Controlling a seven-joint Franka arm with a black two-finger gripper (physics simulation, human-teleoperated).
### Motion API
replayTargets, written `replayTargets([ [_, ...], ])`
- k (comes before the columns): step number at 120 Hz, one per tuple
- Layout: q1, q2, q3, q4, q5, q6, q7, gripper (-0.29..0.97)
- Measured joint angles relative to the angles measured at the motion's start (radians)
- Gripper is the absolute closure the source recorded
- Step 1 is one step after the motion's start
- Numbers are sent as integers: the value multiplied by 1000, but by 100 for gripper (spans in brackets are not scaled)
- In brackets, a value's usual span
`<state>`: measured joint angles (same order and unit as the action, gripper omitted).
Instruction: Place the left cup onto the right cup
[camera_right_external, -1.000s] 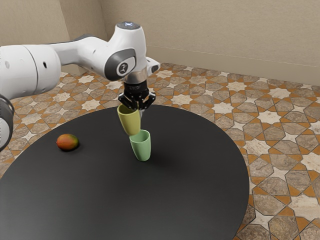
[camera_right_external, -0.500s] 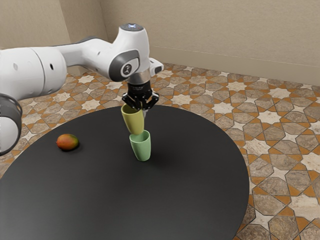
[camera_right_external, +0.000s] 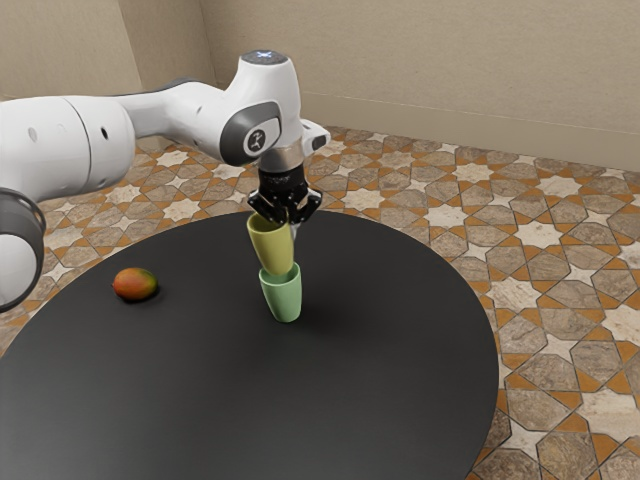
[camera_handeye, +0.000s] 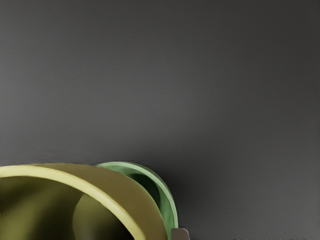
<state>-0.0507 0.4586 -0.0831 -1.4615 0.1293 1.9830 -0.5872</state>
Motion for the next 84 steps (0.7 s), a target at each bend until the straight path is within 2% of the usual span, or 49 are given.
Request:
replayTargets([
  [84, 0, 0, 0, -37, -27, 1, -3, 78],
])
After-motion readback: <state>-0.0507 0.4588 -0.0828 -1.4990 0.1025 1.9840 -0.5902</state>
